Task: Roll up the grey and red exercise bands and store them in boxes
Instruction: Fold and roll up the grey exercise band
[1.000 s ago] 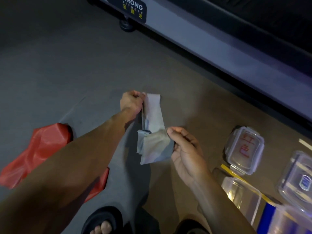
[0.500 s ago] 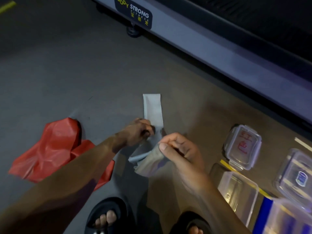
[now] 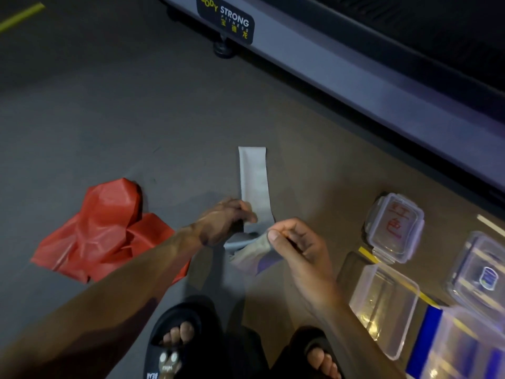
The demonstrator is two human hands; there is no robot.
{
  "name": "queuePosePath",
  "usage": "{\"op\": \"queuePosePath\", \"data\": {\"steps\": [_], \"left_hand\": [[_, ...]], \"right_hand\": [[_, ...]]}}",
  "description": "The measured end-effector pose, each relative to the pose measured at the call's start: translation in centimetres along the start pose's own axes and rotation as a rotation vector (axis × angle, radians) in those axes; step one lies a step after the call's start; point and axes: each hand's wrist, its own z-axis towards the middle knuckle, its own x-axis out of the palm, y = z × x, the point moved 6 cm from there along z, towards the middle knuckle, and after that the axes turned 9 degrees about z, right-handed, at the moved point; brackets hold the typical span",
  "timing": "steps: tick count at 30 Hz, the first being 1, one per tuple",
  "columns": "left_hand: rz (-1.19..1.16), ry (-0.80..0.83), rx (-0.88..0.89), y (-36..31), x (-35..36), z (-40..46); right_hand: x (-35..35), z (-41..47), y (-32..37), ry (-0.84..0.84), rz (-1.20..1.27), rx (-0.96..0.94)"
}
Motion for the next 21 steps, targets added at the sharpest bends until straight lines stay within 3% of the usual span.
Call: {"op": "queuePosePath", "data": {"steps": [4,9,17,21], "left_hand": [[-0.189,0.024,-0.028,-0.1,-0.2,-1.4],[-0.496,0.026,-0.436,1.3,1.6,-2.3],[-0.959,-0.027,-0.754,2.4,4.1,-2.5],[-0.98,-0.057,-0.855,2.2,4.3,-3.0]], "right_hand": [[-0.4,0.8,-0.4,-0.08,0.04,0.013],[-1.5,5.0,-0.7,-0.257,0.187,0.048],[-3.7,14.7,-8.1,-0.499,0.22,0.37],[-4.9,17.1,-9.8,-0.549,0.109,0.393]]}}
